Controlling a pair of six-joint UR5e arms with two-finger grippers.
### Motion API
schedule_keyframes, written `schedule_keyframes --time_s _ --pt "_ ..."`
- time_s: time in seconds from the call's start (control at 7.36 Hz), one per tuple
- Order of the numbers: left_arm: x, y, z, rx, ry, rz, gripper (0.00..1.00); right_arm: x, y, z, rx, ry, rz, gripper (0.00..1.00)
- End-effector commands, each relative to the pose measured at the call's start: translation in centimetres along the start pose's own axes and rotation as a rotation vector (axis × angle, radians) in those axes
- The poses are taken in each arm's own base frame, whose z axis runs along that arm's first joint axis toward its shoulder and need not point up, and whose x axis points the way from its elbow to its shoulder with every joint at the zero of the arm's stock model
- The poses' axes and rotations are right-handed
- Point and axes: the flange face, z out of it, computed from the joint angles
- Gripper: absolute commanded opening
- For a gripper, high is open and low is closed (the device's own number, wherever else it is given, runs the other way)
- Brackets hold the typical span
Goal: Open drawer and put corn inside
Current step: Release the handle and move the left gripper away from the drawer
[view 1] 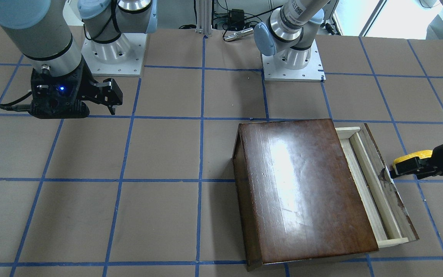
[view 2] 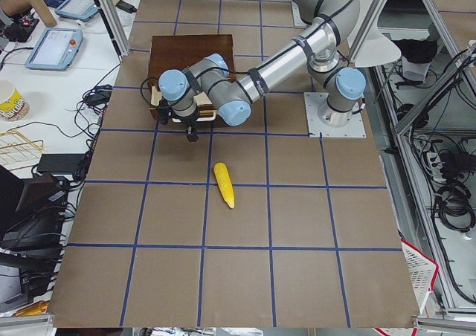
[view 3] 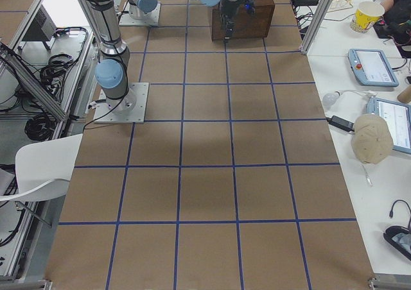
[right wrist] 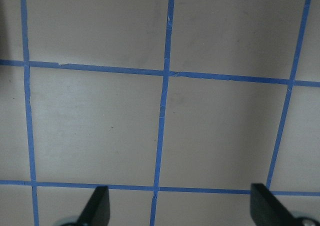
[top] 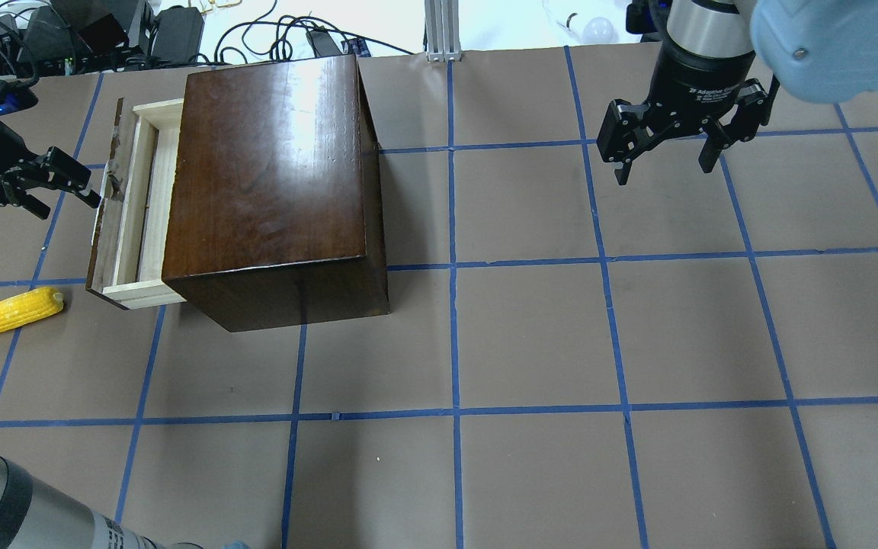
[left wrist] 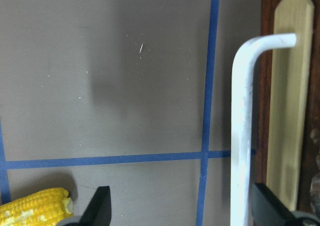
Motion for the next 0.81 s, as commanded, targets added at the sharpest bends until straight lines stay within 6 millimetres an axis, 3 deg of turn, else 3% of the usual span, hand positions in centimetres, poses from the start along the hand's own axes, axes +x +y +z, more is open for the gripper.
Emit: schedule_keyframes --time_s 0.0,0.27,0.41,0.68 --pt "-1.7 1.9 -1.9 -0.075 -0.087 0.23 1.0 0.0 0.0 0.0 0.002 0.0 0.001 1.0" --pt "-5.7 4.8 -3.3 -0.142 -0.134 0.432 1.0 0.0 0.0 0.0 -0.001 0.0 0.001 1.0" --pt "-6.9 5.9 -2.6 -0.163 -0.105 0.568 1.0 0.0 0.0 0.0 0.0 0.001 0.001 1.0" --pt "-11.7 9.7 1.0 -0.195 -0.076 0.805 1.0 0.0 0.0 0.0 -0.001 0.002 -0.001 1.0"
